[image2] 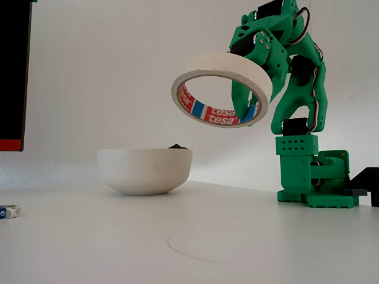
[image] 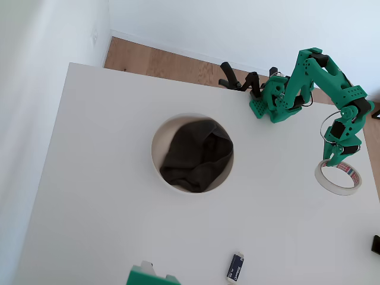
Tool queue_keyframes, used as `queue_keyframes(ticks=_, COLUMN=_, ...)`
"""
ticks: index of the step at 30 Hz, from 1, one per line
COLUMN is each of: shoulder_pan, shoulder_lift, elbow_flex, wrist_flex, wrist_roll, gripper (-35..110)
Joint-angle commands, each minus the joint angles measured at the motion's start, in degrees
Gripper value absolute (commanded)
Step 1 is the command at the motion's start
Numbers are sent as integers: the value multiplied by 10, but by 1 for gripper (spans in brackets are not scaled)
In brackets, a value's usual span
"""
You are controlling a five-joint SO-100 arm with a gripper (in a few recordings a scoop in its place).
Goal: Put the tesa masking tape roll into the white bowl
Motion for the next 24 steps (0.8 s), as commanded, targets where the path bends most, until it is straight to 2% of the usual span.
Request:
queue_keyframes(ticks=1, shoulder_pan=61, shoulder_lift=71, elbow_flex=-82, wrist_flex=19, wrist_roll=-13, gripper=-8)
queue_keyframes(ticks=12, shoulder_pan=265, shoulder_lift=83, elbow_flex=-208, wrist_flex=50, wrist_roll=-54, gripper=-8)
queue_keyframes(ticks=24, shoulder_pan=483, shoulder_lift=7, elbow_flex=-246, wrist_flex=-29, wrist_roll=-76, gripper=-8)
